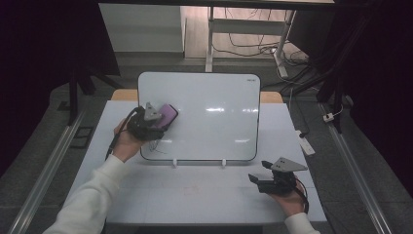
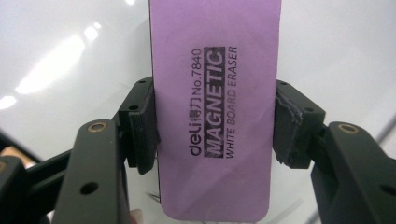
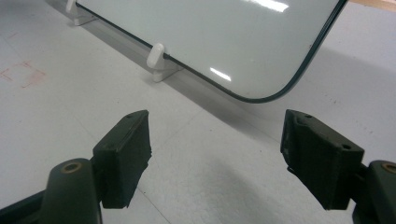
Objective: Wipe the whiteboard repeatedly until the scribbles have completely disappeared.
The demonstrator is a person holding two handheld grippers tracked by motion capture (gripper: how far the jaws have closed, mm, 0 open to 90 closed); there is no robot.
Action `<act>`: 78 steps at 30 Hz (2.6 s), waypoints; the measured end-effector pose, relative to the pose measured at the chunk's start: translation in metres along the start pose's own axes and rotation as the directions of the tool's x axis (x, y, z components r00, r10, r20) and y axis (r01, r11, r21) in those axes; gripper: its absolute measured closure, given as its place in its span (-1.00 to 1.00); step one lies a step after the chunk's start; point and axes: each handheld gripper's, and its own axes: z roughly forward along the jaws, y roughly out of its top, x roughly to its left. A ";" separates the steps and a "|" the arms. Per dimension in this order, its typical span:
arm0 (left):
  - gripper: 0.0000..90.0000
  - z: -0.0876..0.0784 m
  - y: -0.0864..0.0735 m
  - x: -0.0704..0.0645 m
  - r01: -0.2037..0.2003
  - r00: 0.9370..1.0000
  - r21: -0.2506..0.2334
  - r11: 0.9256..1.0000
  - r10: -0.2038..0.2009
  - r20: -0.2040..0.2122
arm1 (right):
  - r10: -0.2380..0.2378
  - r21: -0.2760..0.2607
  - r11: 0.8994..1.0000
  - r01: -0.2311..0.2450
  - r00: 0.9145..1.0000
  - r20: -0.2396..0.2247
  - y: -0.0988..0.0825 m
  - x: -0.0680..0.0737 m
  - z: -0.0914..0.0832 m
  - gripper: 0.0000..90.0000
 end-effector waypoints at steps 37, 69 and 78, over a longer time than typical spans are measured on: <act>-0.09 -0.010 -0.005 0.018 -0.028 0.992 0.031 0.999 0.032 -0.120 | 0.002 0.003 1.000 -0.002 1.000 0.008 -0.001 -0.002 -0.001 -0.47; -0.10 0.003 -0.056 -0.034 -0.035 0.999 0.033 0.999 0.035 0.004 | -0.003 0.015 1.000 0.003 1.000 0.006 -0.001 0.000 0.002 -0.47; -0.10 -0.010 -0.012 0.019 0.001 0.996 -0.001 1.000 -0.001 -0.092 | -0.001 0.018 1.000 0.001 1.000 0.008 -0.002 0.000 0.002 -0.47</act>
